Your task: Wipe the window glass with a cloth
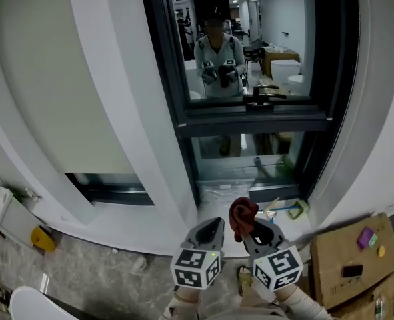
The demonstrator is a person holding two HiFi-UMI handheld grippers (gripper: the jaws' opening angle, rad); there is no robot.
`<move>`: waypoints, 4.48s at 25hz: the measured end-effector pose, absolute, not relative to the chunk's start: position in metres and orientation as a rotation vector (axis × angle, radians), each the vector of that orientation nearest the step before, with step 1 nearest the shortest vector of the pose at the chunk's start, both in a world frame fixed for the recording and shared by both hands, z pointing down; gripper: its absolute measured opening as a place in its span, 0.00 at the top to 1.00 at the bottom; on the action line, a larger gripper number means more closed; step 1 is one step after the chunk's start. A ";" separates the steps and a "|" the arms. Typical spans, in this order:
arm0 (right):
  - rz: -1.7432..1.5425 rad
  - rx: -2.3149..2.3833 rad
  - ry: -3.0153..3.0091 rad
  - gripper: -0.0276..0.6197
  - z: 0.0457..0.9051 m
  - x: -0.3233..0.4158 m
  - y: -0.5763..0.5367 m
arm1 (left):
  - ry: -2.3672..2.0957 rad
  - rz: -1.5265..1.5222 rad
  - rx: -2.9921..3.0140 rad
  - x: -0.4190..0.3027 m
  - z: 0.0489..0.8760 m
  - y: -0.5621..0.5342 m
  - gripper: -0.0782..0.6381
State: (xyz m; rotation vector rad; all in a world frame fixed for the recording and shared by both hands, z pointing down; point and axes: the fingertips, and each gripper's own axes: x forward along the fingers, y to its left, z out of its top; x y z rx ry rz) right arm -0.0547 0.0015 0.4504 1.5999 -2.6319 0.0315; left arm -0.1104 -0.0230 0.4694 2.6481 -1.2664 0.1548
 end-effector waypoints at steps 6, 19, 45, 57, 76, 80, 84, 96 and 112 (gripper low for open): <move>0.004 1.605 -2.643 0.88 0.438 -0.033 -0.055 | -1.286 0.144 2.655 -0.092 0.459 -0.079 0.88; -0.049 1.550 -2.678 0.88 0.409 0.006 -0.174 | -1.328 0.132 2.652 -0.052 0.428 -0.198 0.88; -0.296 1.460 -2.765 0.88 0.311 0.053 -0.313 | -1.358 0.122 2.748 0.006 0.341 -0.339 0.88; -0.456 1.444 -2.760 0.88 0.220 0.035 -0.365 | -1.302 0.129 2.832 0.011 0.294 -0.382 0.88; -0.856 1.486 -2.776 0.88 -0.061 0.010 -0.407 | -1.362 0.097 2.886 0.006 0.238 -0.420 0.88; -0.880 1.476 -2.745 0.88 -0.095 -0.008 -0.419 | -1.382 0.083 2.884 0.004 0.231 -0.429 0.88; -0.872 1.478 -2.726 0.88 -0.112 -0.021 -0.431 | -1.396 0.070 2.877 -0.002 0.227 -0.436 0.88; -0.873 1.527 -2.657 0.88 -0.126 -0.002 -0.448 | -1.376 0.076 2.896 0.000 0.227 -0.449 0.88; -0.810 1.725 -2.536 0.88 -0.126 0.116 -0.441 | -1.249 0.078 2.944 0.043 0.236 -0.451 0.88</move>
